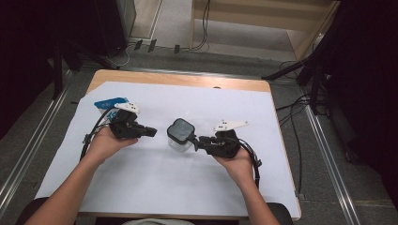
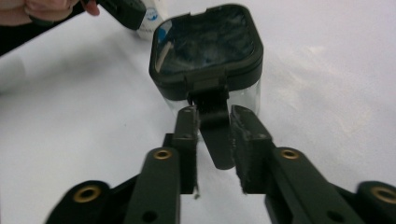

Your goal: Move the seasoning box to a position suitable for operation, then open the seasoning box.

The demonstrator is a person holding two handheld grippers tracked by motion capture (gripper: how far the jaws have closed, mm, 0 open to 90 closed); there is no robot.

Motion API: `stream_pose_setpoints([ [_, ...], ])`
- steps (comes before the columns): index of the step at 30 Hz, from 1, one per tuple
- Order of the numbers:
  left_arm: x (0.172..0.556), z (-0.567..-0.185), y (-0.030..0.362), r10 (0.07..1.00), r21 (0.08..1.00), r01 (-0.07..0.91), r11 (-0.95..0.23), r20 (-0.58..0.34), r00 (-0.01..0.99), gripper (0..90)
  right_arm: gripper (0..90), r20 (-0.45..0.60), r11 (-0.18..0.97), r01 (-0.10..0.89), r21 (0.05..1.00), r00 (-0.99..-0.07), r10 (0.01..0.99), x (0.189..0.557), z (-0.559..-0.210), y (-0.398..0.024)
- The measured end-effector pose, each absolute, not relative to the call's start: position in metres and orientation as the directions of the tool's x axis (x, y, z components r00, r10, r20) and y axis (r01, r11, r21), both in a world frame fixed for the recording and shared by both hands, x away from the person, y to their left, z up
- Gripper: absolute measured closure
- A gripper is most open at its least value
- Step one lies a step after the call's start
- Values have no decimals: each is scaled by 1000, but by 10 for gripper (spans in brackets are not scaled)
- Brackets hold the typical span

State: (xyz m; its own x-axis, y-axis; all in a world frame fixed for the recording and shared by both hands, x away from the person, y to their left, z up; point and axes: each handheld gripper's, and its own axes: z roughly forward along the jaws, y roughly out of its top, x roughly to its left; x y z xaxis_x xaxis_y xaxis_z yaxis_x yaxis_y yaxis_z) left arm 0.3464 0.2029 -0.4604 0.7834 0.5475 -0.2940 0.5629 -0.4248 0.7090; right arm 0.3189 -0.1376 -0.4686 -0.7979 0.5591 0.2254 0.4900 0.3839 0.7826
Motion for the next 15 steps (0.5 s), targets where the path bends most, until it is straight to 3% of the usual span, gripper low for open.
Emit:
stream_pose_setpoints([
  [5,349,-464,199,535,713,554,-429,-293,792,896,804,195,382,461,801,-804,562,317,-474,-131],
  [15,351,-471,192,533,709,547,-445,-282,798,884,889,242,335,493,803,-783,573,313,-475,-133],
])
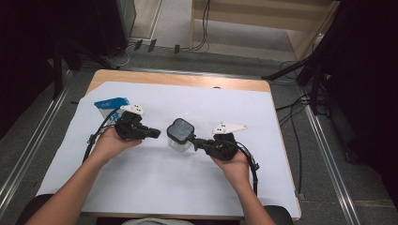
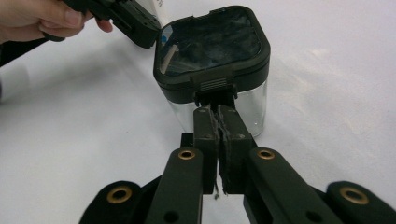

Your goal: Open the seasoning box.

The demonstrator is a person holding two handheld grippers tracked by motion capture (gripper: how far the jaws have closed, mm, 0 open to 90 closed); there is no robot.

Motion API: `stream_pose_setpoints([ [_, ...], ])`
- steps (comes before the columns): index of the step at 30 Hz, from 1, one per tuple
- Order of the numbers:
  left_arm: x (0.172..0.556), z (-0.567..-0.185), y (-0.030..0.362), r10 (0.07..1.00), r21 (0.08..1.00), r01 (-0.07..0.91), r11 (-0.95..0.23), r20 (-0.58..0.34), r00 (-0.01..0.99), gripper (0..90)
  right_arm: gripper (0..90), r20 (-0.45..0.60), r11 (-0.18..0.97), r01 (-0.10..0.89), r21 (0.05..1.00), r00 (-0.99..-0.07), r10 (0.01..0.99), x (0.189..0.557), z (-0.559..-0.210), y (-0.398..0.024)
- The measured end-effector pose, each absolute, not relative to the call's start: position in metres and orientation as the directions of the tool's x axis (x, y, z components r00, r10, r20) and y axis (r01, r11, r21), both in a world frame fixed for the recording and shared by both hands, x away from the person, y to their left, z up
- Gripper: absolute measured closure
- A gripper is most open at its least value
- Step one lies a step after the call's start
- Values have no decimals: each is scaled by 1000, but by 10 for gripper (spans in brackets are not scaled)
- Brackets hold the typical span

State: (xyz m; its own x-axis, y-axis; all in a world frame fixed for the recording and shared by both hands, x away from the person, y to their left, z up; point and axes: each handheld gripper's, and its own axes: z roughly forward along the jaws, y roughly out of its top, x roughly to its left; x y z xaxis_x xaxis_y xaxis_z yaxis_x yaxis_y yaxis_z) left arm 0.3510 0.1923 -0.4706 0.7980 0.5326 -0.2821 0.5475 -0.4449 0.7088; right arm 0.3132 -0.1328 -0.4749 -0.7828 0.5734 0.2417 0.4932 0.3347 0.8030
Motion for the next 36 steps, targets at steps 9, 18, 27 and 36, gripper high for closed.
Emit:
stream_pose_setpoints([
  [9,354,-475,190,528,710,559,-429,-305,793,893,900,252,356,500,789,-793,555,310,-478,-128],
  [18,356,-480,180,523,716,558,-419,-312,793,892,900,271,384,519,763,-798,538,312,-486,-121],
  [27,357,-482,177,515,717,557,-420,-317,797,890,900,269,391,522,758,-797,541,315,-486,-121],
  [36,356,-483,173,507,718,542,-437,-302,808,889,900,268,384,531,755,-785,559,318,-487,-125],
])
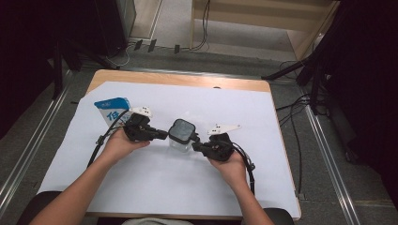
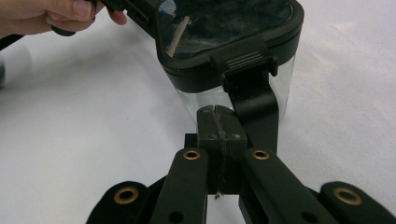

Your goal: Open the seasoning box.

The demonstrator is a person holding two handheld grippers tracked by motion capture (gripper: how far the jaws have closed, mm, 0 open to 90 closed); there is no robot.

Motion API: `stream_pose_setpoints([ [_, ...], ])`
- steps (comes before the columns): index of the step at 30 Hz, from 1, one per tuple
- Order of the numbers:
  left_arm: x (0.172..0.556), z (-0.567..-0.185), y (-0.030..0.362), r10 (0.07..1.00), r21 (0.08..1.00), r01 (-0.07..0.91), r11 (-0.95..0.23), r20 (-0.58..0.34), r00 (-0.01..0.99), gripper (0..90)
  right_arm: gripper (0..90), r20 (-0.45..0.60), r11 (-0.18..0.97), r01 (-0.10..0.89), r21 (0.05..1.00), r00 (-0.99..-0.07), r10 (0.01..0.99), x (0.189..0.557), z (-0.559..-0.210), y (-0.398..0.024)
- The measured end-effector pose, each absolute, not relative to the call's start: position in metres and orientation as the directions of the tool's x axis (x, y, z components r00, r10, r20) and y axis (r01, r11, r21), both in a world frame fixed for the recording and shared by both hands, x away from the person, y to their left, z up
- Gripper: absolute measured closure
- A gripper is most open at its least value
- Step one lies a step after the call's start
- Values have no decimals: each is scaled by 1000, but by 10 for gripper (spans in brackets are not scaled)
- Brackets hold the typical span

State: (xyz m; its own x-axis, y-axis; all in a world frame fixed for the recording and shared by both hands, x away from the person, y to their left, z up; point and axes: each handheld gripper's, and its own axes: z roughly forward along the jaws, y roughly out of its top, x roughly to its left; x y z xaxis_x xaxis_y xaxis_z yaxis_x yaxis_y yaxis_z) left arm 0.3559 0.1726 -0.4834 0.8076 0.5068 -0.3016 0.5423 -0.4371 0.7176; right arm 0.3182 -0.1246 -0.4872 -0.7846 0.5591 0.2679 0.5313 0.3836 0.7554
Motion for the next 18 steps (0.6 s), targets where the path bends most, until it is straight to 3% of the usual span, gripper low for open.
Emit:
stream_pose_setpoints([
  [18,348,-484,160,478,718,532,-450,-309,822,882,900,270,364,551,750,-759,592,330,-489,-133],
])
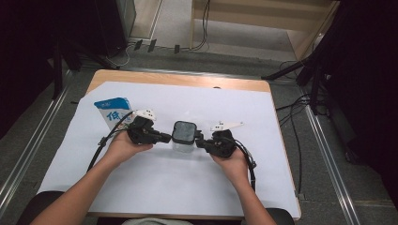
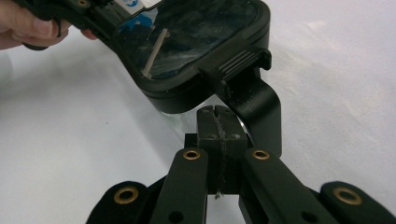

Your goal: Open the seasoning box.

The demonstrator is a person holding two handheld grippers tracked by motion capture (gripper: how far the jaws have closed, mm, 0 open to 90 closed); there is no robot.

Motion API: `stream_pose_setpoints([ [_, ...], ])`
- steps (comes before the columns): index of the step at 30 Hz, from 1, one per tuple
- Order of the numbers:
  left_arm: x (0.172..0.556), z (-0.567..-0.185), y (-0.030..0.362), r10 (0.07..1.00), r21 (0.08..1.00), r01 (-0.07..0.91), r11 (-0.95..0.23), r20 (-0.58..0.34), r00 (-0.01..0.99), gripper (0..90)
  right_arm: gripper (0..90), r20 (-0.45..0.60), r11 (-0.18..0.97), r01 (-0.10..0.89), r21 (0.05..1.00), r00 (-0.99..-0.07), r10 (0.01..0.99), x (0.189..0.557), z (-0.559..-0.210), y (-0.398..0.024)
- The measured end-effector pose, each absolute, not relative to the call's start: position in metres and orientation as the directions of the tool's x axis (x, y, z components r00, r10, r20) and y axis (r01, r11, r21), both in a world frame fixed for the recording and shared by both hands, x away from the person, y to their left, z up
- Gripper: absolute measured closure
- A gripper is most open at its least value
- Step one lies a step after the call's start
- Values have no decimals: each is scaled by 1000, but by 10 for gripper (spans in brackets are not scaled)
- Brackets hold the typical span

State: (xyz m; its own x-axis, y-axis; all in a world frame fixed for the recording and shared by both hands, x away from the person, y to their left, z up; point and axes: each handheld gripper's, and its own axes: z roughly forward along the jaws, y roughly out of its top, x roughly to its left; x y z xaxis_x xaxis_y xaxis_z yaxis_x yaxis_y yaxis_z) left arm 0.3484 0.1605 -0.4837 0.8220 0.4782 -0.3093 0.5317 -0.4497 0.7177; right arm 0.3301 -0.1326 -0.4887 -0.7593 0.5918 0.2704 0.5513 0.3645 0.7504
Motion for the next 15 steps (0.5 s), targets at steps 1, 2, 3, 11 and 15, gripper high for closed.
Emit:
stream_pose_setpoints([
  [1,348,-484,159,480,719,531,-449,-307,822,881,900,271,363,553,750,-757,595,331,-489,-133],
  [2,348,-484,159,480,719,531,-449,-307,822,882,900,272,360,556,749,-754,599,331,-489,-134],
  [3,347,-484,158,474,720,527,-452,-306,826,882,900,272,358,559,748,-750,603,331,-488,-134],
  [11,343,-483,152,459,721,518,-460,-306,834,872,900,274,332,568,753,-729,628,336,-488,-139],
  [15,344,-480,154,469,723,515,-460,-295,833,850,889,276,331,570,752,-728,627,337,-489,-140],
])
